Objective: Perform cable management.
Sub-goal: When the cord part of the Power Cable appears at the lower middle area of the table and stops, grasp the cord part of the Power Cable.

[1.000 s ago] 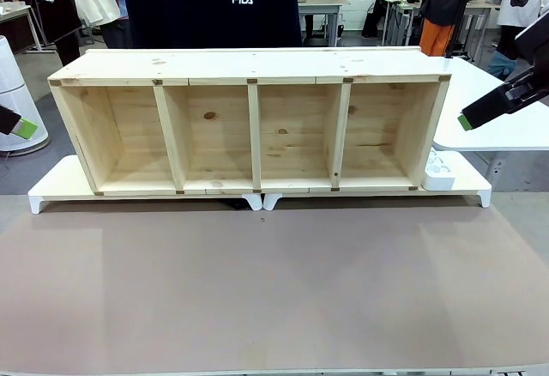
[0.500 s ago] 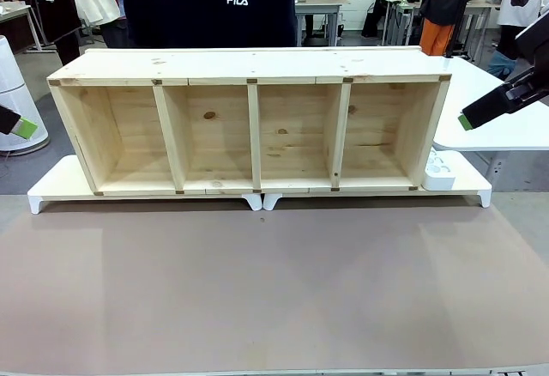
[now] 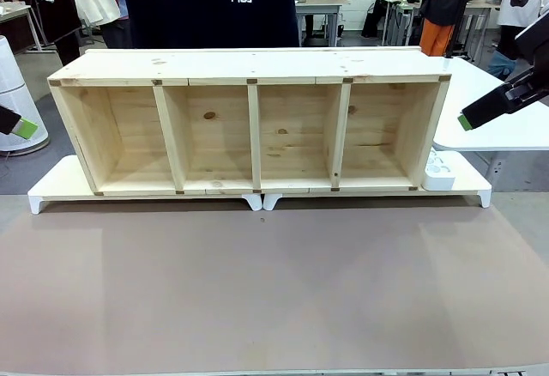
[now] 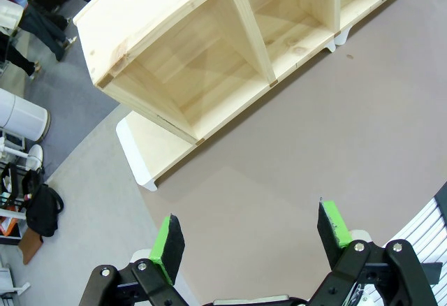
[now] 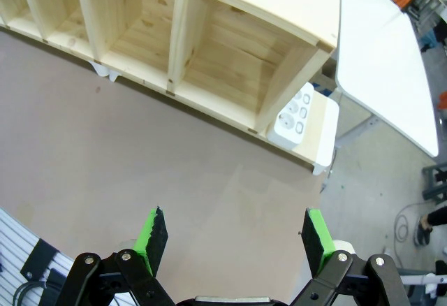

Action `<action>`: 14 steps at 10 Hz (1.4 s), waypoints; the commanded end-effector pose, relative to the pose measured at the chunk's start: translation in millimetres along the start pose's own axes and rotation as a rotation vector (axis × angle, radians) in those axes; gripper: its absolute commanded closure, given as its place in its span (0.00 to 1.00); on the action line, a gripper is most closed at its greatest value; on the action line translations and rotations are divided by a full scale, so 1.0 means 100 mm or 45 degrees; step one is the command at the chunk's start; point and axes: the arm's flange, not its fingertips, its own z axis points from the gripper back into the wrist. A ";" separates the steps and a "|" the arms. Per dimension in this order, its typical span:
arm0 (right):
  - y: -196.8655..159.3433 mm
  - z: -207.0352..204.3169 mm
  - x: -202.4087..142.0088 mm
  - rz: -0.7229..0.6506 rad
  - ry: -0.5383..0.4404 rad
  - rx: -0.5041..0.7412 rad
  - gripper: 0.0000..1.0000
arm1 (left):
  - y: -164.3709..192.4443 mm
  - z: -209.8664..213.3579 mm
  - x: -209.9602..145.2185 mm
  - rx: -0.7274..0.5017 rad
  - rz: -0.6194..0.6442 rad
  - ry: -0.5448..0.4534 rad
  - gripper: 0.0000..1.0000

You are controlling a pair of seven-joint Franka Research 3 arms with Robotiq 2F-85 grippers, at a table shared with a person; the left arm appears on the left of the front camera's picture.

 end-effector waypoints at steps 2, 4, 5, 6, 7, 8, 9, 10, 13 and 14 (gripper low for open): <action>0.00 0.00 0.00 0.000 -0.001 -0.003 0.00 | -0.01 0.01 0.01 0.003 0.011 -0.006 0.00; 0.00 0.00 0.00 0.000 -0.001 -0.003 0.00 | -0.01 0.01 0.01 0.003 0.011 -0.006 0.00; 0.00 0.00 0.00 0.000 -0.001 -0.003 0.00 | -0.01 0.01 0.01 0.003 0.011 -0.006 0.00; 0.00 0.00 0.00 0.000 -0.001 -0.003 0.00 | -0.01 0.01 0.01 0.003 0.011 -0.006 0.00; 0.00 0.00 0.00 0.000 -0.001 -0.003 0.00 | -0.01 0.01 0.01 0.003 0.011 -0.006 0.00; 0.00 0.00 0.00 0.000 -0.001 -0.003 0.00 | -0.01 0.01 0.01 0.003 0.011 -0.006 0.00; 0.00 0.00 0.00 0.000 -0.001 -0.003 0.00 | -0.01 0.01 0.01 0.003 0.011 -0.006 0.00; 0.00 0.00 0.00 0.000 -0.001 -0.003 0.00 | -0.01 0.01 0.01 0.003 0.011 -0.006 0.00; 0.00 0.00 0.00 0.000 -0.001 -0.003 0.00 | -0.01 0.01 0.01 0.003 0.011 -0.006 0.00; 0.00 0.00 0.00 0.000 -0.001 -0.003 0.00 | -0.01 0.01 0.01 0.003 0.011 -0.006 0.00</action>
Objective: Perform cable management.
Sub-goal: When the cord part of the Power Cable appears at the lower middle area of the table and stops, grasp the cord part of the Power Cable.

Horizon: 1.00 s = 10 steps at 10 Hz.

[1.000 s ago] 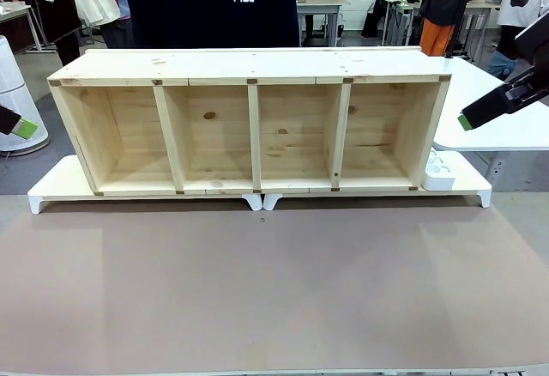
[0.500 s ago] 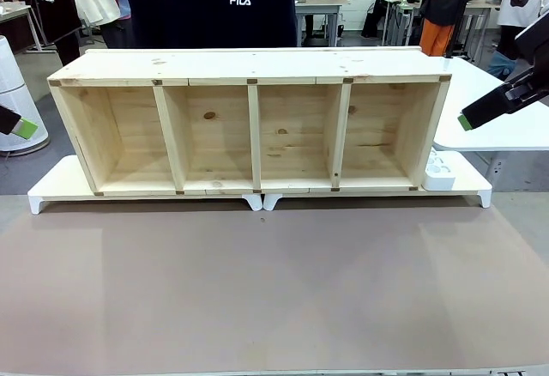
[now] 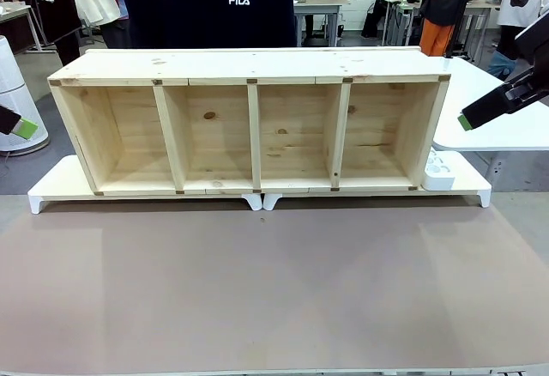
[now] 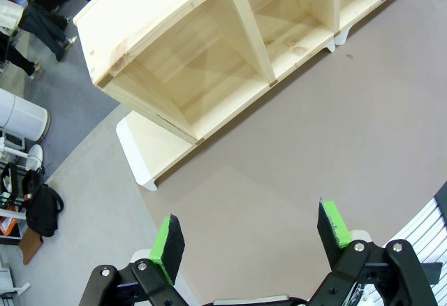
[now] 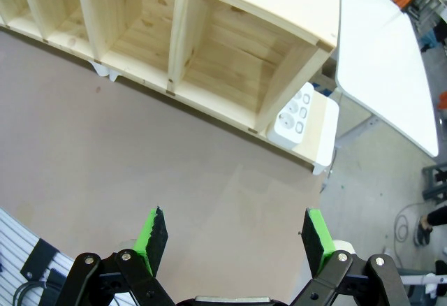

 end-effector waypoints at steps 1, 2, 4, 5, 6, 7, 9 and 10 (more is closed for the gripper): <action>0.00 0.00 0.00 0.000 -0.001 -0.003 0.00 | -0.01 0.01 0.01 0.003 0.011 -0.006 0.00; 0.00 0.00 0.00 0.000 -0.001 -0.003 0.00 | -0.01 0.01 0.01 0.003 0.011 -0.006 0.00; 0.00 0.00 0.00 0.000 -0.001 -0.003 0.00 | -0.01 0.01 0.01 0.003 0.011 -0.006 0.00; 0.00 0.00 0.00 0.000 -0.001 -0.003 0.00 | -0.01 0.01 0.01 0.003 0.011 -0.006 0.00; 0.00 0.00 0.00 0.000 -0.001 -0.003 0.00 | -0.01 0.01 0.01 0.003 0.011 -0.006 0.00; 0.00 0.00 0.00 0.000 -0.001 -0.003 0.00 | -0.01 0.01 0.01 0.003 0.011 -0.006 0.00; 0.00 0.00 0.00 0.000 -0.001 -0.003 0.00 | -0.01 0.01 0.01 0.003 0.011 -0.006 0.00; 0.00 0.00 0.00 0.000 -0.001 -0.003 0.00 | -0.01 0.01 0.01 0.003 0.011 -0.006 0.00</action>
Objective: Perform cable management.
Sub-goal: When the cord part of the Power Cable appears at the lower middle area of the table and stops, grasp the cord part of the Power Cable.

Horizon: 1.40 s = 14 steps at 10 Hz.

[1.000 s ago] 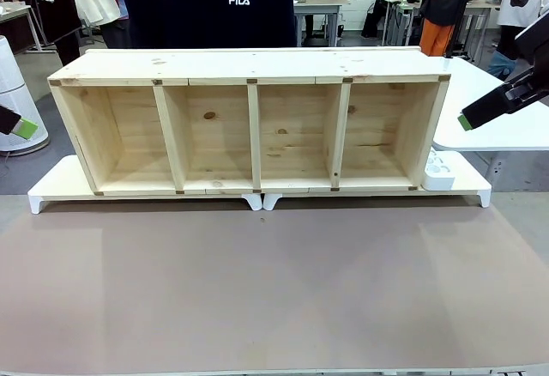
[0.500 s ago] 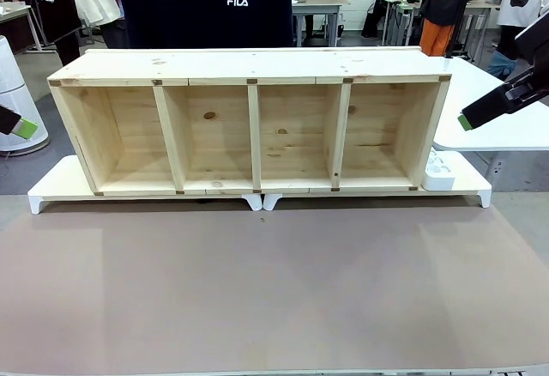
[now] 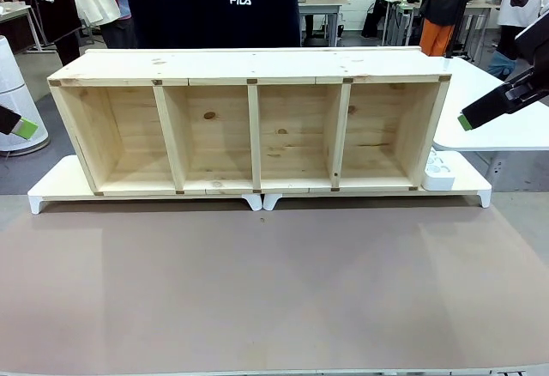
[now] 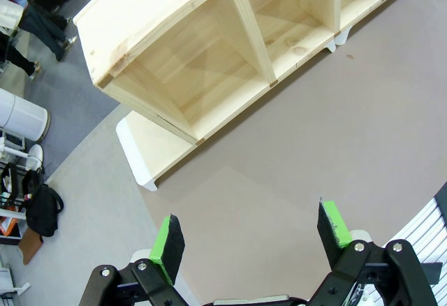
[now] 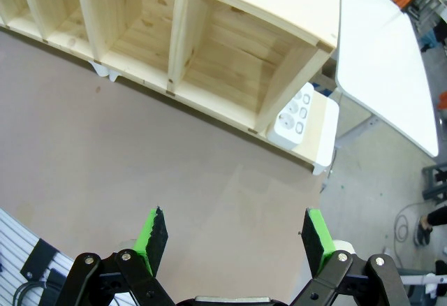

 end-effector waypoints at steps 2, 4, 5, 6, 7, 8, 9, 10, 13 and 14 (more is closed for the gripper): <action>0.00 0.00 0.00 0.000 -0.001 -0.003 0.00 | -0.01 0.01 0.01 0.003 0.011 -0.006 0.00; 0.00 0.00 0.00 0.000 -0.001 -0.003 0.00 | -0.01 0.01 0.01 0.003 0.011 -0.006 0.00; 0.00 0.00 0.00 0.000 -0.001 -0.003 0.00 | -0.01 0.01 0.01 0.003 0.011 -0.006 0.00; 0.00 0.00 0.00 0.000 -0.001 -0.003 0.00 | -0.01 0.01 0.01 0.003 0.011 -0.006 0.00; 0.00 0.00 0.00 0.000 -0.001 -0.003 0.00 | -0.01 0.01 0.01 0.003 0.011 -0.006 0.00; 0.00 0.00 0.00 0.000 -0.001 -0.003 0.00 | -0.01 0.01 0.01 0.003 0.011 -0.006 0.00; 0.00 0.00 0.00 0.000 -0.001 -0.003 0.00 | -0.01 0.01 0.01 0.003 0.011 -0.006 0.00; 0.00 0.00 0.00 0.000 -0.001 -0.003 0.00 | -0.01 0.01 0.01 0.003 0.011 -0.006 0.00; 0.00 0.00 0.00 0.000 -0.001 -0.003 0.00 | -0.01 0.01 0.01 0.003 0.011 -0.006 0.00; 0.00 0.00 0.00 0.000 -0.001 -0.003 0.00 | -0.01 0.01 0.01 0.003 0.011 -0.006 0.00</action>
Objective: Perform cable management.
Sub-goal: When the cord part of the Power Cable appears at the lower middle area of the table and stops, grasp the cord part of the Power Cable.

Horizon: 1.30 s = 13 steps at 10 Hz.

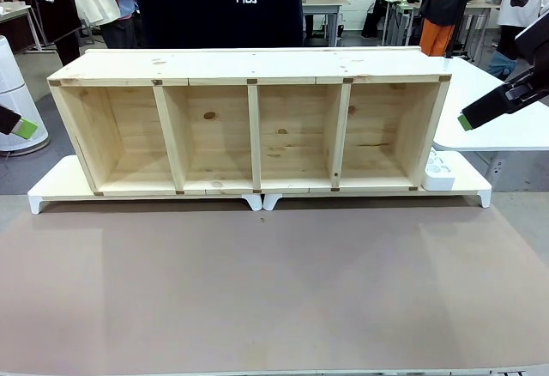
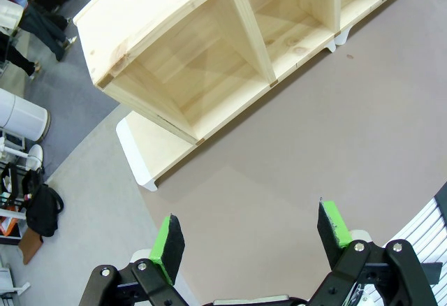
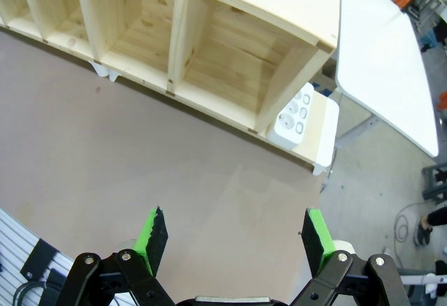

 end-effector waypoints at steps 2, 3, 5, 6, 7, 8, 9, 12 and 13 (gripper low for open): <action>0.00 0.00 0.00 0.000 -0.001 -0.003 0.00 | -0.01 0.01 0.01 0.003 0.011 -0.006 0.00; 0.00 0.00 0.00 0.000 -0.001 -0.003 0.00 | -0.01 0.01 0.01 0.003 0.011 -0.006 0.00; 0.00 0.00 0.00 0.000 -0.001 -0.003 0.00 | -0.01 0.01 0.01 0.003 0.011 -0.006 0.00; 0.00 0.00 0.00 0.000 -0.001 -0.003 0.00 | -0.01 0.01 0.01 0.003 0.011 -0.006 0.00; 0.00 0.00 0.00 0.000 -0.001 -0.003 0.00 | -0.01 0.01 0.01 0.003 0.011 -0.006 0.00; 0.00 0.00 0.00 0.000 -0.001 -0.003 0.00 | -0.01 0.01 0.01 0.003 0.011 -0.006 0.00; 0.00 0.00 0.00 0.000 -0.001 -0.003 0.00 | -0.01 0.01 0.01 0.003 0.011 -0.006 0.00; 0.00 0.00 0.00 0.000 -0.001 -0.003 0.00 | -0.01 0.01 0.01 0.003 0.011 -0.006 0.00; 0.00 0.00 0.00 0.000 -0.001 -0.003 0.00 | -0.01 0.01 0.01 0.003 0.011 -0.006 0.00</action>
